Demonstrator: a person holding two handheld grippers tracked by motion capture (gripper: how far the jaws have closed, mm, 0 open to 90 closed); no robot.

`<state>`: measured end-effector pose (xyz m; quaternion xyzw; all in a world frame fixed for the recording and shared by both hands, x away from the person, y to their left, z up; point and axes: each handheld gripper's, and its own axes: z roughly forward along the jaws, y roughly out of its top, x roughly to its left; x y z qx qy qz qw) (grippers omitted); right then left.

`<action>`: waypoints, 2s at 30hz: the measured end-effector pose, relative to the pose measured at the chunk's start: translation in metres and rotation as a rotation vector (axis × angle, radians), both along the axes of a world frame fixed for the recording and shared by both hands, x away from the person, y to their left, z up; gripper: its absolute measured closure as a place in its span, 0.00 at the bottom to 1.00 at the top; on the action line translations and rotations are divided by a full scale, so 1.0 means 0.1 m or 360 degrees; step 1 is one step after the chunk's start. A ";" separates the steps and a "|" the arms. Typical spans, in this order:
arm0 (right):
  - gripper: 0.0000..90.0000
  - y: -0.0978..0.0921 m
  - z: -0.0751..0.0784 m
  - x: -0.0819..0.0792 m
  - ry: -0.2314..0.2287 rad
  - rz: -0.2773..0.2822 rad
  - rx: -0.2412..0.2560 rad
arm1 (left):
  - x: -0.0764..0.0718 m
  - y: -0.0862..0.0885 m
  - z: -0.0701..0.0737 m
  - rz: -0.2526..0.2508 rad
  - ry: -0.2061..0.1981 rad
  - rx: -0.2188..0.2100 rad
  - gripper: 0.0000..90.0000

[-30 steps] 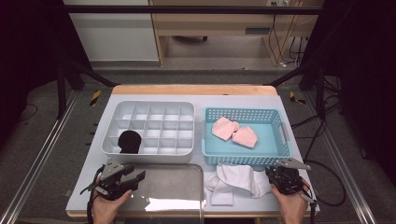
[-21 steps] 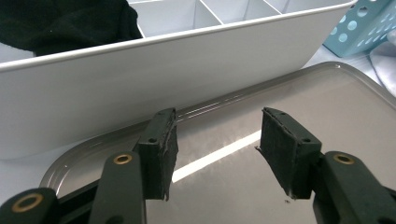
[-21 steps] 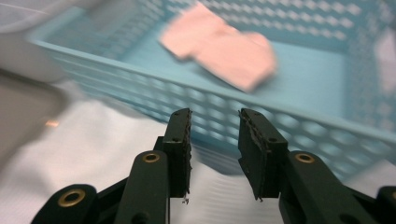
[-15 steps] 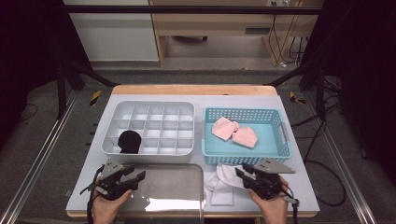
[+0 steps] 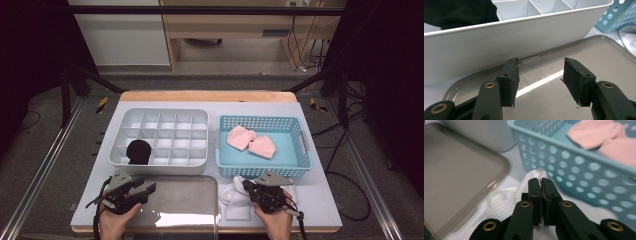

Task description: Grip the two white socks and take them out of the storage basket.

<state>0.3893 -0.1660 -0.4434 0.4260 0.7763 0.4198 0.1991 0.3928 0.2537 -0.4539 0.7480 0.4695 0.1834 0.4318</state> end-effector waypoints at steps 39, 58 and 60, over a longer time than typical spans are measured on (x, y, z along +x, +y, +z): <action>0.89 0.55 -0.34 0.03 0.0149 0.0316 -0.0222 | -0.02 0.02 0.07 0.0004 -0.0014 -0.0039 0.54; 0.91 1.00 -0.21 0.15 0.0205 0.0534 0.0026 | -0.04 0.01 0.16 -0.0012 -0.0044 -0.0081 0.54; 0.84 1.04 -0.27 0.16 0.0206 0.0514 0.0006 | -0.05 0.00 0.17 -0.0020 -0.0047 -0.0073 0.54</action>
